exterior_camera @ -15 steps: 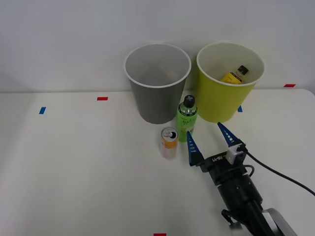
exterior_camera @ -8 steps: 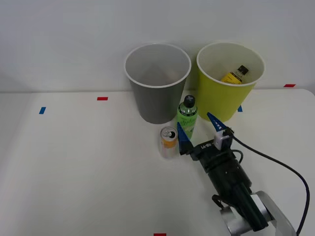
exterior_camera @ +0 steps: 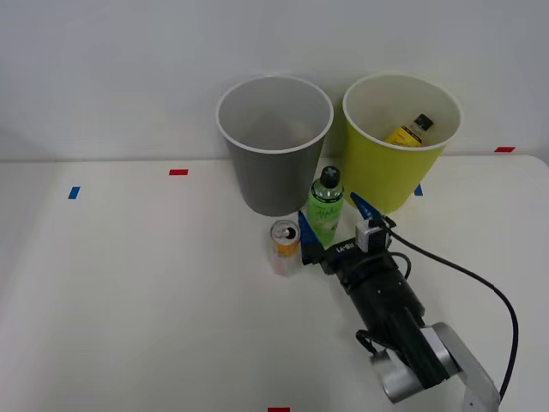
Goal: Put cans in the gray bin, plastic bottles in the light green bin
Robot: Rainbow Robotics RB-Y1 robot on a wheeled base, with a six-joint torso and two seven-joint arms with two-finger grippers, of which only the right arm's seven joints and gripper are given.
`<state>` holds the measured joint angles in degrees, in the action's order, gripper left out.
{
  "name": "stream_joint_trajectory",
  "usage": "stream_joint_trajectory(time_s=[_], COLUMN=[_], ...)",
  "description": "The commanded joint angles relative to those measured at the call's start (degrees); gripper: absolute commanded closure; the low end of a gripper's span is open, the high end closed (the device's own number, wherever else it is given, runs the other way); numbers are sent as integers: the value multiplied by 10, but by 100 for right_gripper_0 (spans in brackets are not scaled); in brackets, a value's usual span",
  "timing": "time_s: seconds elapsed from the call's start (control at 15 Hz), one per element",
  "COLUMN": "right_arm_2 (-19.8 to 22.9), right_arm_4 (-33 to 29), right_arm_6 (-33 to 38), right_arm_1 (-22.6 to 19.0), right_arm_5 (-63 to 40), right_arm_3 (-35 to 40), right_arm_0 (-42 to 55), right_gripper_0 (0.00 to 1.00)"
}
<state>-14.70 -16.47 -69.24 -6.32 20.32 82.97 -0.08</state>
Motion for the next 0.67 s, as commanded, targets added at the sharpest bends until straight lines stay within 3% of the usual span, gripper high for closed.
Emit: stream_joint_trajectory(time_s=[0.07, 0.67], right_arm_2=[5, 6], right_arm_4=[-7, -15], right_arm_6=[-2, -3], right_arm_1=[10, 12], right_arm_5=[-19, -27], right_arm_3=[0, 0], right_arm_0=[-11, -15], right_gripper_0=[0, 0])
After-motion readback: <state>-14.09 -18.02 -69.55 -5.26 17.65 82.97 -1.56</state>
